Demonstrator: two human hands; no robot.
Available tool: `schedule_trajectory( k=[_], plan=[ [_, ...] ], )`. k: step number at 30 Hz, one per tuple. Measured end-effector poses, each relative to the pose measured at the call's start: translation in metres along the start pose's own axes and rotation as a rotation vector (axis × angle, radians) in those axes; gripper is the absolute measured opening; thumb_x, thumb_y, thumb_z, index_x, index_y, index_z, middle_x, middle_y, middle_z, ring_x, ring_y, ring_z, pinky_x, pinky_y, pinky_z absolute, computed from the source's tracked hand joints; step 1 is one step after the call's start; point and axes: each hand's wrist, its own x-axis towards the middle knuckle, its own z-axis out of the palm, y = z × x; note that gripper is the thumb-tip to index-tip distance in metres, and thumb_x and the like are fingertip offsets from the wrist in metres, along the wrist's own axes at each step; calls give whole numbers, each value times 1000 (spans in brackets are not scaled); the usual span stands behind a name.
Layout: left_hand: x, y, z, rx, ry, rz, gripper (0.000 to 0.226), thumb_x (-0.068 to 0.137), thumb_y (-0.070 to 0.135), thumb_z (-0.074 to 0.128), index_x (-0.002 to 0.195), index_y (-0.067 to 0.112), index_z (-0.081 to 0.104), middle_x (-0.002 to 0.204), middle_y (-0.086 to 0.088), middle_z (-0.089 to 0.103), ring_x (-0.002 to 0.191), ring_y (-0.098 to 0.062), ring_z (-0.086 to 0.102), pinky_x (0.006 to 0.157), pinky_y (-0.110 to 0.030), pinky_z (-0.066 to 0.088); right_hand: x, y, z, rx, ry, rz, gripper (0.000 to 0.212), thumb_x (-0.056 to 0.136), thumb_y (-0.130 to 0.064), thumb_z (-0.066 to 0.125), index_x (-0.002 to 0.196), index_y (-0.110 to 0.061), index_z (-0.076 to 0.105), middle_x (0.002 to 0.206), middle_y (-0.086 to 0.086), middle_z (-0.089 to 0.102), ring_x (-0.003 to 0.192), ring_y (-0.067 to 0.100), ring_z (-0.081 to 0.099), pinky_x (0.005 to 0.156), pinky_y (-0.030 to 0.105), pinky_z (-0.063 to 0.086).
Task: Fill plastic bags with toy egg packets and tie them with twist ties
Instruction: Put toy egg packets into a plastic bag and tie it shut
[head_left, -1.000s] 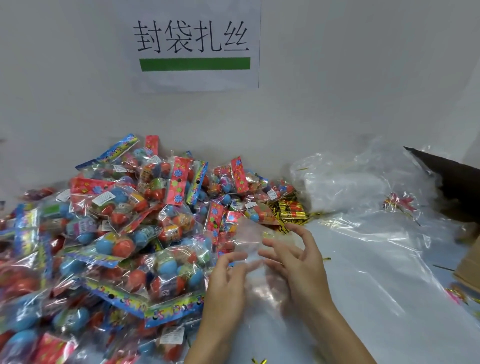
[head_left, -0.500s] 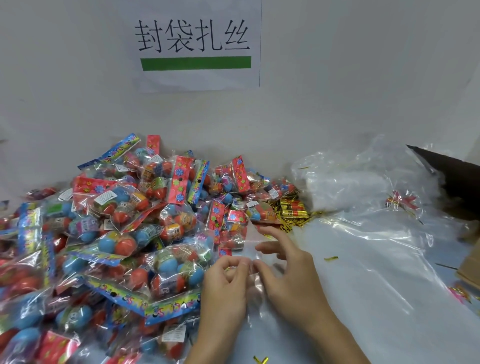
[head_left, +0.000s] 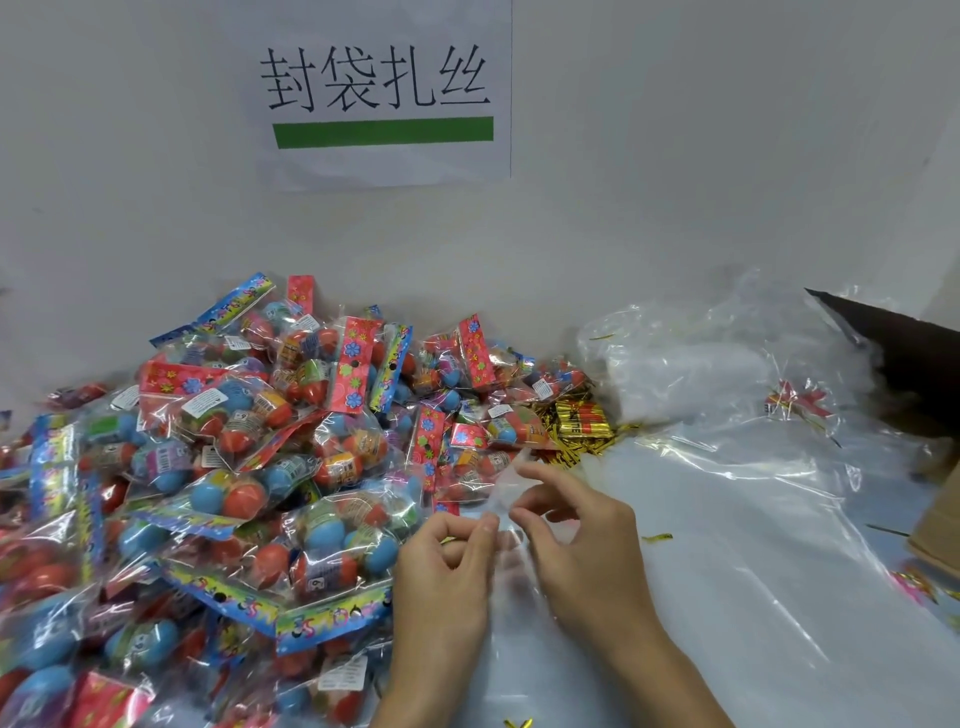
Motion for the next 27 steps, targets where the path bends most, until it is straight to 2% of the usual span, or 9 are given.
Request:
schedule_trajectory(
  k=[4, 7, 10, 12, 15, 20, 23, 25, 27],
  plan=[
    [-2, 2, 1, -58, -27, -10, 37, 74, 37, 71, 85, 3, 62, 73, -13, 76, 72, -29, 76, 66, -41, 63, -1, -3, 1, 22, -2, -16, 45, 83, -3, 73, 116, -34, 70, 88, -21, 68, 85, 5, 67, 74, 8, 49],
    [-1, 1, 0, -53, -6, 13, 33, 77, 33, 72, 84, 2, 63, 74, -13, 76, 72, -31, 75, 71, -50, 62, 0, -4, 2, 35, 5, -24, 46, 83, -1, 73, 115, -33, 70, 88, -20, 68, 85, 5, 67, 73, 8, 49],
    [1, 2, 0, -85, -13, 4, 17, 92, 20, 66, 88, 3, 68, 82, -12, 77, 79, -30, 76, 75, -54, 60, 1, -3, -1, 58, 28, 9, 44, 84, 2, 73, 113, -30, 71, 87, -19, 68, 84, 6, 67, 73, 11, 51],
    [1, 4, -1, -98, -34, 6, 17, 93, 17, 64, 89, 2, 68, 84, -10, 78, 81, -28, 76, 70, -49, 62, 2, -3, -3, 74, 36, 34, 45, 83, 4, 74, 113, -29, 71, 85, -19, 69, 84, 5, 68, 73, 8, 49],
    [0, 8, 0, -136, -41, 5, 29, 82, 26, 68, 87, -2, 65, 82, -12, 77, 82, -26, 76, 63, -42, 63, 2, -8, -5, 64, 19, 26, 44, 82, 1, 76, 110, -33, 71, 84, -18, 69, 85, 5, 66, 74, 7, 47],
    [1, 7, -3, -199, -28, -10, 32, 73, 31, 72, 80, 0, 66, 81, -23, 74, 83, -36, 74, 81, -55, 58, 3, -16, -9, 33, -56, -27, 15, 77, -22, 79, 85, -34, 74, 81, -15, 65, 75, 11, 57, 61, 9, 40],
    [2, 6, -5, -242, -55, -29, 26, 73, 36, 73, 77, 10, 74, 84, -22, 74, 83, -35, 72, 74, -43, 56, 2, -20, -10, 73, -163, -4, 19, 79, -17, 81, 83, -35, 77, 81, -17, 69, 76, 10, 60, 59, 9, 41],
    [3, 8, -5, -265, -76, -28, 23, 75, 33, 70, 81, 12, 77, 87, -20, 75, 84, -31, 74, 65, -34, 59, 3, -21, -10, 68, -151, 12, 25, 79, -7, 81, 78, -32, 77, 78, -18, 70, 74, 5, 63, 60, 7, 42],
    [3, 9, -5, -289, -85, -26, 21, 78, 28, 67, 84, 11, 78, 88, -19, 76, 85, -29, 75, 65, -32, 59, 3, -21, -10, 74, -127, 36, 30, 79, -3, 80, 74, -32, 76, 74, -19, 70, 72, 1, 63, 60, 5, 42]
  ],
)
